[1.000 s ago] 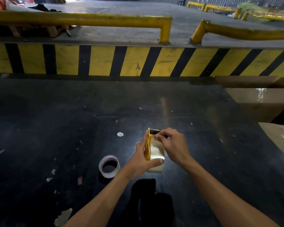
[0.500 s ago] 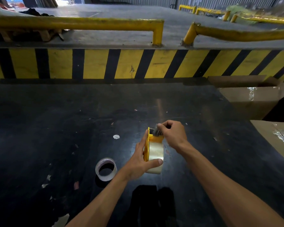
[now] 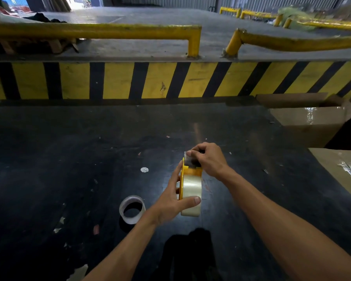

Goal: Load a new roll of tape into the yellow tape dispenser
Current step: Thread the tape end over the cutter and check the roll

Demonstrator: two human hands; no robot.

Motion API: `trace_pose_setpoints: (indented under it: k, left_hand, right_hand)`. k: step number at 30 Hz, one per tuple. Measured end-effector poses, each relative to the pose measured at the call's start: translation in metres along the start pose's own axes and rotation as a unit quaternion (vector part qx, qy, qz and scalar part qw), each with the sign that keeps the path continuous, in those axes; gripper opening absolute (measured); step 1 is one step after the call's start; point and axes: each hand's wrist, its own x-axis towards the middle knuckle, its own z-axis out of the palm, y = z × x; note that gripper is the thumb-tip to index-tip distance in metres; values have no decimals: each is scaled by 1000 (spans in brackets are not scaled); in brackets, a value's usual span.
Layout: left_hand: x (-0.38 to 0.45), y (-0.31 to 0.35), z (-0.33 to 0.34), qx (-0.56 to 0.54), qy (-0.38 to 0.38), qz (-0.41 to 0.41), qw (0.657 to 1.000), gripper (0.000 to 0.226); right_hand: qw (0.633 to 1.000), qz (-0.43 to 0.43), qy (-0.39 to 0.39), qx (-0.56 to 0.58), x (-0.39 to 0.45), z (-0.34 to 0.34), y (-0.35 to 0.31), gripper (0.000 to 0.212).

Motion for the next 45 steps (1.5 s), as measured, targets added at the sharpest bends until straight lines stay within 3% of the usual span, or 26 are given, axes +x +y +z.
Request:
trace_pose_setpoints:
  k: [13,18,24,30,35,39,45]
  left_hand:
    - [-6,-4,-1,27,-18,-25,999,112]
    - [-8,-10,0,19,0,-8,1000,113]
    - [-10,-9,-8,-25,23,17,999,111]
    - [-12,-15,-19,15,3,9,1000,115]
    - [-11,-18,-21,-72,49,16,996,110]
    - [-12,-12,-26,-135,38,4,990,106]
    - [-11,-4,-48,-215,-17,-42,976,109]
  right_hand:
    - [997,48,-23,48,-8,1,14,20]
    - [968,119,44,218,-15,-4,9,41]
    - [913,220,-80,335,-60,22,38,46]
    - [910,213,-59,350,-65,31,44,47]
    - [895,259,-112,345,-76,50,53,51]
    - [852,240,-105,453,-89,61,54,32]
    - [754,216,-149,602,-97,52,48,40]
